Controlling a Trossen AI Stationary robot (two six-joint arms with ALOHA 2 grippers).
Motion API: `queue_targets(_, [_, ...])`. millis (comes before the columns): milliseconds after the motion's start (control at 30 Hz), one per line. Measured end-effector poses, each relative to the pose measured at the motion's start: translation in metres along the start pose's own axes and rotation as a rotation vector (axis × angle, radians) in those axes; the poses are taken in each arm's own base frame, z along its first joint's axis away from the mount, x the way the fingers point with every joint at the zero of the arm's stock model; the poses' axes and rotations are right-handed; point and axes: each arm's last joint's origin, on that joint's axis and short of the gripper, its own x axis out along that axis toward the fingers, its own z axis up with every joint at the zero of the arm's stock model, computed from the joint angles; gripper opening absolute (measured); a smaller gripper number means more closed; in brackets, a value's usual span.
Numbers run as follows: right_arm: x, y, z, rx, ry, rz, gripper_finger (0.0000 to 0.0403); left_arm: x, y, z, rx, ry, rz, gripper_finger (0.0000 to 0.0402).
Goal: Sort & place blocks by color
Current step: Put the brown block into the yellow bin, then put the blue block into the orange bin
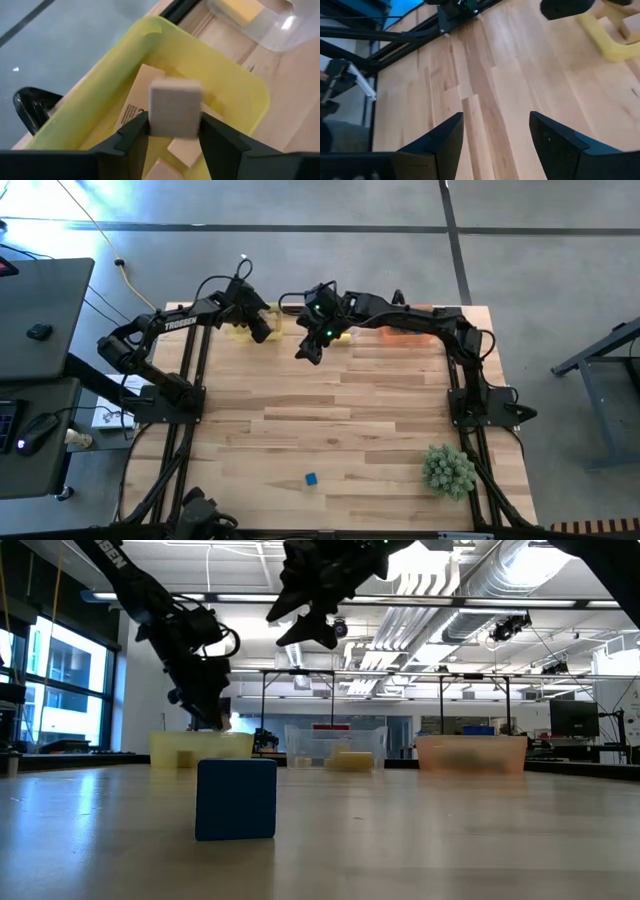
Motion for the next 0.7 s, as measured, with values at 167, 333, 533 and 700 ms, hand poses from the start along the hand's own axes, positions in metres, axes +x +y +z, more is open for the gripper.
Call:
queue_targets(167, [0.003,0.005,-0.001,-0.010,-0.003,-0.034,0.0224,0.000,-0.001,-0.002,-0.016,0.023,-0.007,0.0185])
queue_targets(333, [0.005,0.010,-0.003,-0.017,0.002,-0.030,0.0239,-0.001,-0.001,-0.002,-0.105,0.023,-0.007,0.0201])
queue_targets(533, [0.011,0.023,-0.006,-0.080,0.016,-0.011,0.0244,-0.025,-0.008,0.003,-0.173,-0.038,-0.065,0.0200])
queue_targets(700, [0.017,0.039,-0.011,-0.185,0.025,-0.024,0.0244,-0.059,-0.024,0.006,-0.236,-0.110,-0.169,0.0201])
